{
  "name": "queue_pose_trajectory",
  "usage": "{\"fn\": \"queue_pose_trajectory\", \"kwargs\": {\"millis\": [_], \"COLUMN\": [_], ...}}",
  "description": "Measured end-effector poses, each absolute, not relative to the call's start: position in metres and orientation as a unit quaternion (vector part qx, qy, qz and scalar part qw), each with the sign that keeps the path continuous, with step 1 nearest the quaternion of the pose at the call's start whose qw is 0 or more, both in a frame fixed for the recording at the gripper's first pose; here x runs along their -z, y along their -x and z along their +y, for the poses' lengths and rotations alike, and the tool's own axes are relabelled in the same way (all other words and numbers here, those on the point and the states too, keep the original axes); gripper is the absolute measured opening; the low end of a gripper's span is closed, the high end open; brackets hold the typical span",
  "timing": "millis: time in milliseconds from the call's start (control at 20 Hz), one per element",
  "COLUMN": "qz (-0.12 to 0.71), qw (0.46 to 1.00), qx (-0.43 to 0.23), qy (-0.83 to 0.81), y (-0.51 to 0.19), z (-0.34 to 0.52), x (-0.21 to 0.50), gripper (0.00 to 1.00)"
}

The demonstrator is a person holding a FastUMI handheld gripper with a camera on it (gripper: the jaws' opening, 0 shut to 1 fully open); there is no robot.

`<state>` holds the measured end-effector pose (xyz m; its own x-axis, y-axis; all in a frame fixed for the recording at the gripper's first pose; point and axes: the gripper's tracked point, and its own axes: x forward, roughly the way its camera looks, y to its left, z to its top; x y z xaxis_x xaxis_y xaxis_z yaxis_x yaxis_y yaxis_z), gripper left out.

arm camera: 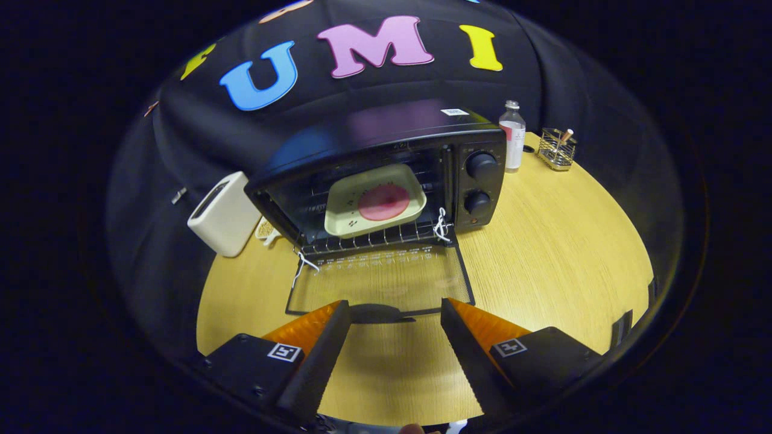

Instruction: Open the toaster oven, put the food inside, and close the toaster oven door.

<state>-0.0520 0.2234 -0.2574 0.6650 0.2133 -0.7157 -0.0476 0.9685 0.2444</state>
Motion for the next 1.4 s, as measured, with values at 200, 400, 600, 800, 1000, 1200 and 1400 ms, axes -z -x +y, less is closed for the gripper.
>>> {"fn": "queue_pose_trajectory", "kwargs": {"millis": [200,400,600,800,1000,1200,1400], "qz": [0.444,0.473,0.493,0.504,0.498,0.491,0.469], "qw": [0.889,0.875,0.865,0.86,0.865,0.869,0.88], "qx": [-0.084,-0.095,-0.091,-0.079,-0.062,-0.063,-0.071], "qy": [-0.069,-0.024,-0.022,-0.019,-0.012,0.0,0.007], "y": [0.069,0.076,0.071,0.066,0.051,0.048,0.048], "z": [0.236,0.248,0.257,0.257,0.254,0.253,0.252], "x": [0.291,0.324,0.343,0.354,0.357,0.355,0.343], "gripper": [0.99,0.99,1.0,1.0,0.99,1.0,1.0]}}
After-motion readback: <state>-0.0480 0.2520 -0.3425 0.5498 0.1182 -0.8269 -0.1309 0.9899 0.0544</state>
